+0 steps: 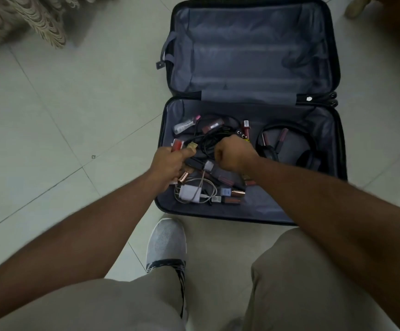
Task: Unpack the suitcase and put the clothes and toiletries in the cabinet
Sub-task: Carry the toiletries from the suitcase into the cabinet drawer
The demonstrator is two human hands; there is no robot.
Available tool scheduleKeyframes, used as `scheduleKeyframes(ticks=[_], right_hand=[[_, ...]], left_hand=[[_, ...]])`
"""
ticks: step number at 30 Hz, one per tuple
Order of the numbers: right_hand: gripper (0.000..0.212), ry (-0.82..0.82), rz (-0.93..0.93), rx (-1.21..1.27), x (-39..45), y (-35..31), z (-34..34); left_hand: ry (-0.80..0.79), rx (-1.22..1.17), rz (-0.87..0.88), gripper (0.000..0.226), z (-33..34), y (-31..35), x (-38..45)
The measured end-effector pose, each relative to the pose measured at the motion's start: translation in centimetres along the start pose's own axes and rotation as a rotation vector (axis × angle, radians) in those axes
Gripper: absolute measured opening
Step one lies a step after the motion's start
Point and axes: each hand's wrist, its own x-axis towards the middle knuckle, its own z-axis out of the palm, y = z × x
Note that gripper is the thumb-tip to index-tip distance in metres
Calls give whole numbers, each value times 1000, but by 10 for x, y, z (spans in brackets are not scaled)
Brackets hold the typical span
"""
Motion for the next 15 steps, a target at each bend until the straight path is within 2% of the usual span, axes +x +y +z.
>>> scheduleKeyframes(ticks=[4, 7, 11, 15], right_hand=[[9, 188, 130, -9, -2, 18, -11], [10, 279, 250, 63, -6, 37, -13], [16, 310, 360, 110, -10, 54, -13], [29, 227, 329, -30, -6, 44, -4]], left_hand=[[22, 39, 74, 29, 4, -8, 7], [-42, 81, 102, 5, 17, -1, 10], [-104, 153, 111, 22, 39, 8, 16], [-128, 157, 90, 21, 48, 5, 18]])
